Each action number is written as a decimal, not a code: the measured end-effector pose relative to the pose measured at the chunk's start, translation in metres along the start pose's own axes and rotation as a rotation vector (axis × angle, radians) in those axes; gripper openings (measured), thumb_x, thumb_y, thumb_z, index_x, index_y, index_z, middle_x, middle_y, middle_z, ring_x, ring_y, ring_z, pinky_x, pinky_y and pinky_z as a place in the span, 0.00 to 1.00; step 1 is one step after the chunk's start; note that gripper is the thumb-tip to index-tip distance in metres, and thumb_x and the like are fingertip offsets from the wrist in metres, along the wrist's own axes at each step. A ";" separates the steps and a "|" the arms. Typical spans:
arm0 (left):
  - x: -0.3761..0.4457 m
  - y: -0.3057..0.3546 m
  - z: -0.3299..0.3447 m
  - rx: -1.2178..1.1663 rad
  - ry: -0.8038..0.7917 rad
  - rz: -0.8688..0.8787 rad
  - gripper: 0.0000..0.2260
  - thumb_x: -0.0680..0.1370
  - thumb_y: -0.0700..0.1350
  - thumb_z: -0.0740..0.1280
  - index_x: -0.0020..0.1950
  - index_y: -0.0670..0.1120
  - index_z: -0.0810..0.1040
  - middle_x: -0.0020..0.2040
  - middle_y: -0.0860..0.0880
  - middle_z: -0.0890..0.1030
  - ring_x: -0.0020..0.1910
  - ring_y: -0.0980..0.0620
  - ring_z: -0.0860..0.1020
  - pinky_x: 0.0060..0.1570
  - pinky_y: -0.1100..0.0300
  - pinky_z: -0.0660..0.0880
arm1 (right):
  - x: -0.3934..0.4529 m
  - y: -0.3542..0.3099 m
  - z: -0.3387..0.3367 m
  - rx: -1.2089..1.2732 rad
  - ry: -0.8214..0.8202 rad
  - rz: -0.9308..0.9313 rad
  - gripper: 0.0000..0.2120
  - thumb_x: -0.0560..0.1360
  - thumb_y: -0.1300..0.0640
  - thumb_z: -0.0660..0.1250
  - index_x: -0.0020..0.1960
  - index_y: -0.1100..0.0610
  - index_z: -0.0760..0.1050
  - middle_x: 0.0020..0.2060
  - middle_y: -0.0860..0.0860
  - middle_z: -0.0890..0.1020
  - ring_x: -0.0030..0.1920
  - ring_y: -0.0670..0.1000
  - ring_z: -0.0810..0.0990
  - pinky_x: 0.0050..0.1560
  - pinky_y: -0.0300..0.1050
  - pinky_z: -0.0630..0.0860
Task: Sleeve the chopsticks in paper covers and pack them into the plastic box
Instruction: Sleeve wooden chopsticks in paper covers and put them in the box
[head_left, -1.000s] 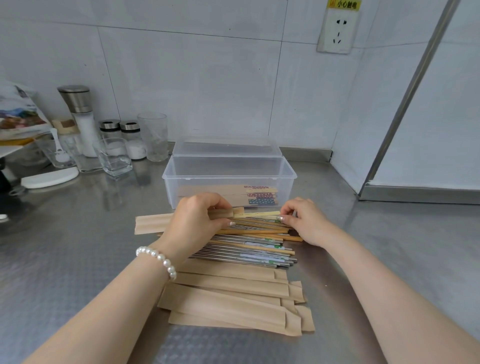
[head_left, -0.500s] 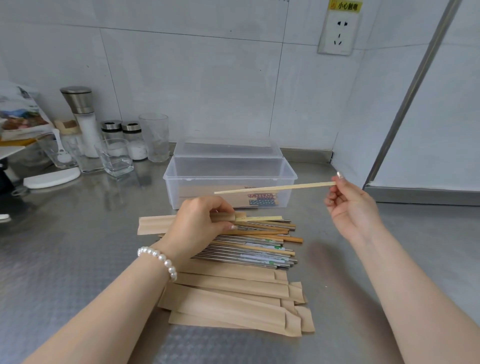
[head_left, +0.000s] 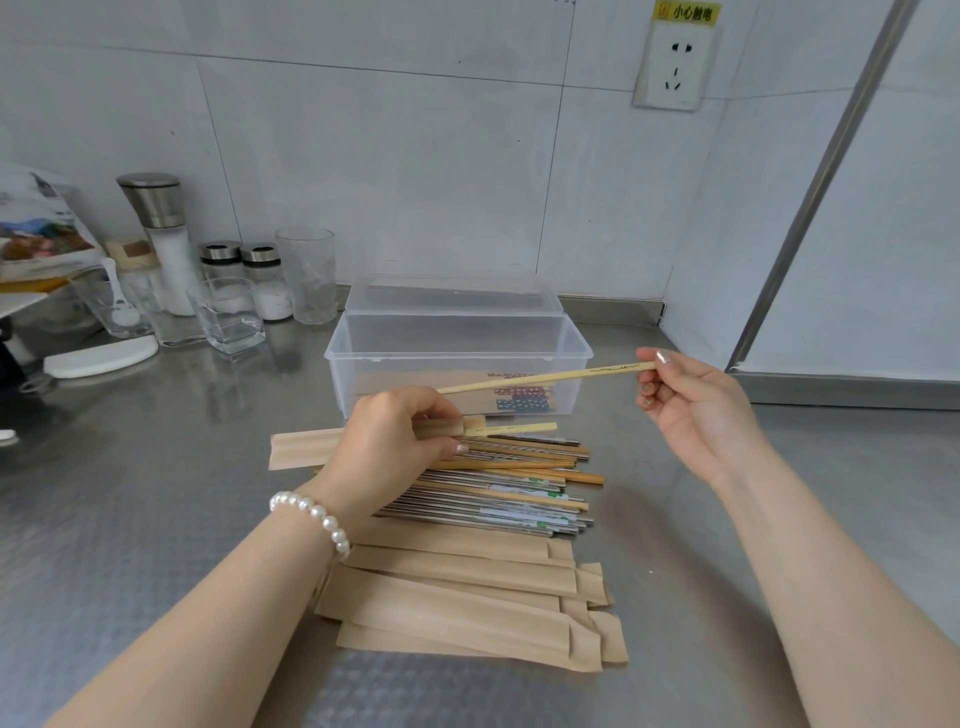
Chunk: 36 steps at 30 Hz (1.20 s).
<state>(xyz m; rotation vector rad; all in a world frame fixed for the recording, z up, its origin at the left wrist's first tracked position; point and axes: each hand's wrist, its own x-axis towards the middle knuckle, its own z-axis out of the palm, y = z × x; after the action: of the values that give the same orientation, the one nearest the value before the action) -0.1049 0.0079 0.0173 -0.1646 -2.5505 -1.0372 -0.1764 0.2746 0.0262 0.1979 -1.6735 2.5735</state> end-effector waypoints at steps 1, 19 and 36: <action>0.000 0.000 0.000 0.002 0.004 0.000 0.10 0.65 0.41 0.76 0.44 0.49 0.81 0.37 0.60 0.77 0.41 0.58 0.76 0.42 0.76 0.66 | 0.000 0.000 0.000 -0.003 -0.008 -0.001 0.10 0.78 0.66 0.57 0.47 0.62 0.77 0.28 0.49 0.77 0.30 0.44 0.74 0.32 0.34 0.72; -0.001 0.002 -0.003 0.011 0.013 0.011 0.10 0.65 0.42 0.76 0.45 0.49 0.81 0.39 0.57 0.78 0.43 0.55 0.77 0.47 0.64 0.72 | 0.008 -0.006 -0.014 -0.004 0.389 -0.134 0.15 0.82 0.56 0.51 0.38 0.54 0.69 0.18 0.44 0.72 0.22 0.42 0.69 0.28 0.37 0.59; -0.003 0.006 -0.002 0.005 0.078 0.029 0.12 0.65 0.42 0.76 0.45 0.49 0.80 0.38 0.59 0.76 0.41 0.60 0.74 0.40 0.78 0.67 | -0.004 0.008 0.009 -0.121 0.255 -0.113 0.15 0.81 0.59 0.53 0.40 0.56 0.74 0.21 0.45 0.76 0.28 0.44 0.70 0.30 0.35 0.63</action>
<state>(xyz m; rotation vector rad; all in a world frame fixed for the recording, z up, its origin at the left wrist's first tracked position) -0.0998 0.0112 0.0215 -0.1562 -2.4730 -1.0069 -0.1729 0.2630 0.0218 -0.0410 -1.6643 2.2958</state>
